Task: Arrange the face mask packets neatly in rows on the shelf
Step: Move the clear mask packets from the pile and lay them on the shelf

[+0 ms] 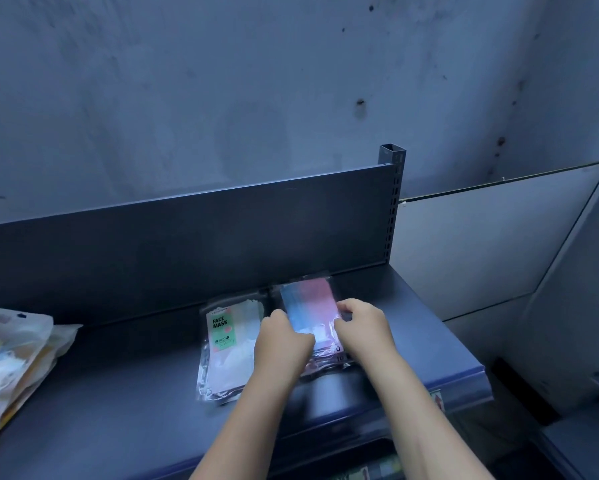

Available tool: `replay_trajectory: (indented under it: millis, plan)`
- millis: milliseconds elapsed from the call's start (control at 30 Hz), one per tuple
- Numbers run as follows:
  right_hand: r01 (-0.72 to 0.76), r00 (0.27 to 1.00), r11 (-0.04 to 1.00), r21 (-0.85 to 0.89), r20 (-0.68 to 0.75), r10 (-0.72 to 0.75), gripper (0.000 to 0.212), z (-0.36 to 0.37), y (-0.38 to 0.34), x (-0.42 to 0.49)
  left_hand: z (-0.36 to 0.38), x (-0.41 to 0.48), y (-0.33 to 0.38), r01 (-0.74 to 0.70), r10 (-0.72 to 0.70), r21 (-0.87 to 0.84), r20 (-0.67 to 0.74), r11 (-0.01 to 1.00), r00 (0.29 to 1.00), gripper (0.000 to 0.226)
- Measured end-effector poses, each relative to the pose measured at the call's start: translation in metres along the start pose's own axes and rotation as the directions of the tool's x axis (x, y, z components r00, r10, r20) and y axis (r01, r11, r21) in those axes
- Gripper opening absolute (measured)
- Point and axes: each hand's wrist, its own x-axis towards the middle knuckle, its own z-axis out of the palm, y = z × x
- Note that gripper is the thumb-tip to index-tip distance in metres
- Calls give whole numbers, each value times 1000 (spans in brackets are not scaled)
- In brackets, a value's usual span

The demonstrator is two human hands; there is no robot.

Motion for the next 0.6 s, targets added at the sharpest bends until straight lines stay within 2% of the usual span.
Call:
replay_trajectory:
  millis: [67, 133, 167, 300, 600]
  plan:
    - [79, 997, 979, -188, 39, -73, 34, -2, -2, -4, -3, -3, -2, -48, 48, 6, -31, 999, 998, 21]
    - [212, 977, 875, -435, 59, -207, 43, 0, -7, -9, -10, -4, -1, -123, 122, -10, -84, 992, 989, 22]
    - [265, 961, 843, -469, 55, -272, 51, 2, -14, -12, -16, -5, 0, -163, 160, -12, -111, 987, 981, 23]
    - [355, 927, 865, -356, 16, -374, 60, 11, -47, -31, -42, -8, -5, -265, 271, 53, -167, 963, 948, 25]
    - [416, 902, 866, -280, 1, -432, 63, 53, -126, -72, -120, -9, -75, -233, 331, 389, -207, 891, 920, 61]
